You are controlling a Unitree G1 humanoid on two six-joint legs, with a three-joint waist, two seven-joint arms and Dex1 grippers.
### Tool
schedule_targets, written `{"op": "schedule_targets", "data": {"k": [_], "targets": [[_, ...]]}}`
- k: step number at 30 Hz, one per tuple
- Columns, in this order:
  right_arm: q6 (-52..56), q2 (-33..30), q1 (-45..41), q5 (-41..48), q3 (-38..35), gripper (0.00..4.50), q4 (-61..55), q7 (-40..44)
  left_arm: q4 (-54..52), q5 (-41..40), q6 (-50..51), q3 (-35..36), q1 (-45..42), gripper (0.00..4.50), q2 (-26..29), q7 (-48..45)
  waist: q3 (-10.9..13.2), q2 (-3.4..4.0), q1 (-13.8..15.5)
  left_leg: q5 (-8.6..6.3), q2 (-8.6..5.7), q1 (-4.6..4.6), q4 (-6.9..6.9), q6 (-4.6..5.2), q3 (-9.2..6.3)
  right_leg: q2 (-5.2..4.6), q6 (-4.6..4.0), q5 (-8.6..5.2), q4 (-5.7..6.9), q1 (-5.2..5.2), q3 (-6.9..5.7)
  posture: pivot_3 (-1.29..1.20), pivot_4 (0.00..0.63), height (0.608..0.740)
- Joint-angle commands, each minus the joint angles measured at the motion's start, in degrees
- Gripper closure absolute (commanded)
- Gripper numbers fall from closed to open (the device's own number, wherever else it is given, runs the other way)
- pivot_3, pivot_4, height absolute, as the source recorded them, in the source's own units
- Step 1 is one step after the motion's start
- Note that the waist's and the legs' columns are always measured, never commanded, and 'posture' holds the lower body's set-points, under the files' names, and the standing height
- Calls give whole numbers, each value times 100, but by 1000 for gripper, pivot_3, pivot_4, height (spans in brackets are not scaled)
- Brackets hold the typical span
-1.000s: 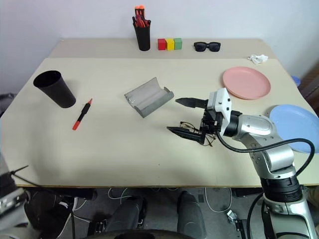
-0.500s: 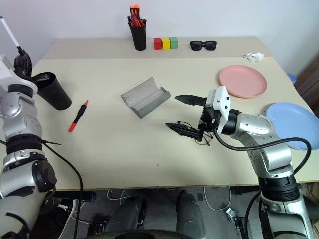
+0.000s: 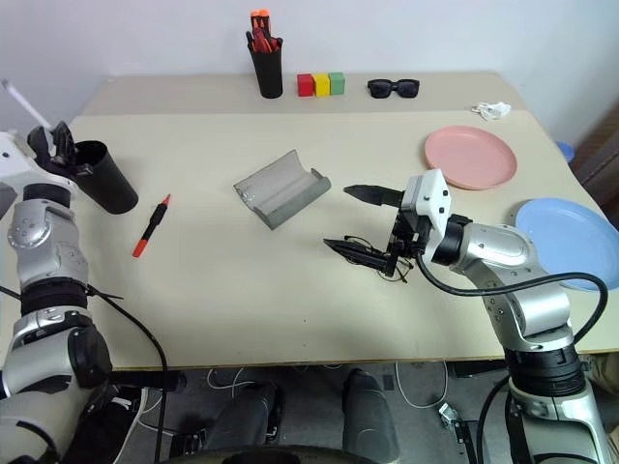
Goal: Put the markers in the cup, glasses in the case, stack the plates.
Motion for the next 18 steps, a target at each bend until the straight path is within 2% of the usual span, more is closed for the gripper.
{"op": "schedule_targets", "data": {"k": [1, 2, 3, 10, 13, 15, 18], "targets": [[-86, -12, -112, 24, -84, 0, -110, 3, -398, -90, -2, -34, 64, 692, 24, 17, 0, 0, 0, 0, 0, 0, 0, 0, 0, 0, 0, 0, 0, 0, 0, 0, 150, 740], [-83, -10, -112, 25, -81, 0, -114, 2, -449, -105, 17, -34, 83, 200, 14, 21, 0, 0, 0, 0, 0, 0, 0, 0, 0, 0, 0, 0, 0, 0, 0, 0, 150, 740], [-81, -8, -112, 26, -79, 0, -117, 1, -483, -121, 34, -32, 96, 84, 7, 29, 0, 0, -2, 0, 0, 0, 0, 0, 0, 0, 0, 0, 0, 0, 0, 0, 150, 740], [-77, -9, -137, 12, -66, 0, -94, 0, -831, -198, 213, -112, 165, 84, 1, -8, 0, 0, -4, 0, 0, 0, 0, 0, 0, 0, 0, 0, 0, 0, 0, 0, 150, 740], [-76, -11, -131, 14, -73, 0, -90, -1, -1308, -431, 541, -173, 283, 84, -42, -289, 0, 0, -5, 0, 0, 0, 0, 0, 0, 0, 0, 0, 0, 0, 1, 0, 150, 740], [-88, -28, -129, 0, -103, 0, -44, 2, -2317, -1036, 1513, -416, 580, 84, -55, -831, 0, 0, -14, 0, 0, 0, 0, 0, -1, 0, 0, 0, 0, 0, 0, 0, 150, 740], [-110, -54, -108, -9, -139, 0, -4, 24, -3336, -1528, 3138, -758, 979, 84, 201, -1093, 0, 0, -14, 0, 0, -1, 0, 0, -2, 0, 0, 0, 1, 0, 2, 0, 150, 740]]}}
